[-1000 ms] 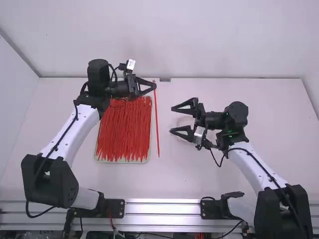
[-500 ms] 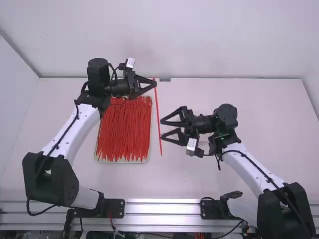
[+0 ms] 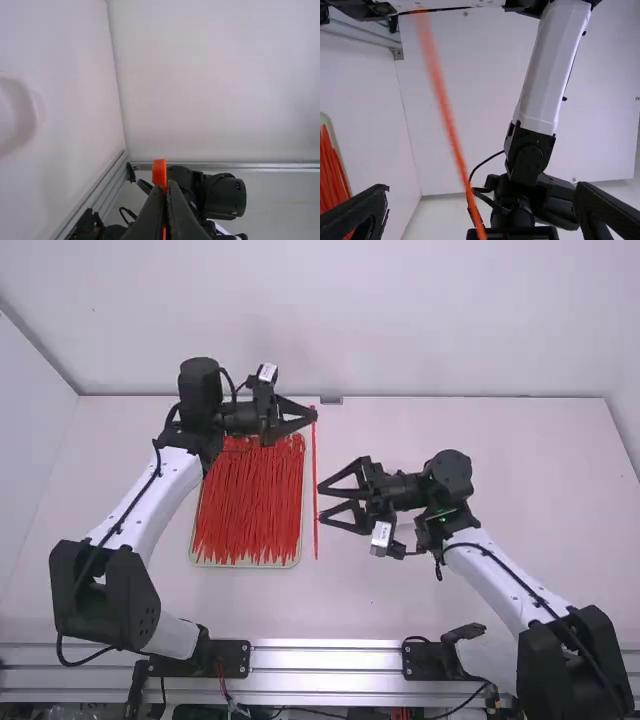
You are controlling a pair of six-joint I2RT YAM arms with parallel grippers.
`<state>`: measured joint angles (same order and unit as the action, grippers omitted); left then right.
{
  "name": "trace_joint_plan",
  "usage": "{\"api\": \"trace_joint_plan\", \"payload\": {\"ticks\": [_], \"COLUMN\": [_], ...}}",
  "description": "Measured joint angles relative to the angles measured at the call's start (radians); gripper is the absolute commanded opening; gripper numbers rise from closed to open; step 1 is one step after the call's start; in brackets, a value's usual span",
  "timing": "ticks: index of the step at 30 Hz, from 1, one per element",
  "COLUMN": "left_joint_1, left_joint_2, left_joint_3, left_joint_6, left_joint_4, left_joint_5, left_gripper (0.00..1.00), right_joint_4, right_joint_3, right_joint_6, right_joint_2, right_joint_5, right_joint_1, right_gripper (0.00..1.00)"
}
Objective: Fasten the cable tie
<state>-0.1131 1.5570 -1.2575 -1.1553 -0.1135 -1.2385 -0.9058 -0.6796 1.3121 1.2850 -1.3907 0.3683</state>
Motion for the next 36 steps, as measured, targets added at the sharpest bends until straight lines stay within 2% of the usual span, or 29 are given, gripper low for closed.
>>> {"api": "trace_joint_plan", "payload": {"ticks": [7, 20, 22, 23, 25, 26, 27, 32, 36], "left_joint_1": [0.0, 0.0, 0.0, 0.0, 0.0, 0.0, 0.0, 0.0, 0.0], "left_joint_2": [0.0, 0.0, 0.0, 0.0, 0.0, 0.0, 0.0, 0.0, 0.0], "left_joint_3": [0.0, 0.0, 0.0, 0.0, 0.0, 0.0, 0.0, 0.0, 0.0], "left_joint_6": [-0.027, -0.027, -0.027, -0.027, -0.026, -0.026, -0.027, -0.026, -0.023], "left_joint_4": [0.015, 0.03, 0.029, 0.029, 0.03, 0.03, 0.029, 0.03, 0.031], "left_joint_5": [0.005, 0.047, 0.048, 0.051, 0.057, 0.057, 0.058, 0.061, 0.061], "left_gripper": [0.02, 0.02, 0.02, 0.02, 0.02, 0.02, 0.02, 0.02, 0.02], "right_joint_4": [0.0, -0.001, -0.002, 0.0, 0.003, 0.003, 0.005, 0.008, 0.008], "right_joint_3": [0.0, 0.0, 0.0, 0.0, 0.0, 0.0, 0.0, 0.0, 0.0], "right_joint_6": [0.001, 0.026, 0.034, 0.035, 0.032, 0.032, 0.032, 0.027, 0.026], "right_joint_2": [0.0, 0.0, 0.0, 0.0, 0.0, 0.0, 0.0, 0.0, 0.0], "right_joint_5": [-0.001, 0.003, 0.003, 0.003, 0.003, 0.002, 0.003, -0.001, -0.015], "right_joint_1": [0.001, 0.05, 0.05, 0.05, 0.05, 0.05, 0.05, 0.05, 0.05], "right_gripper": [0.99, 0.98, 0.86, 0.75, 0.45, 0.43, 0.34, 0.18, 0.16]}}
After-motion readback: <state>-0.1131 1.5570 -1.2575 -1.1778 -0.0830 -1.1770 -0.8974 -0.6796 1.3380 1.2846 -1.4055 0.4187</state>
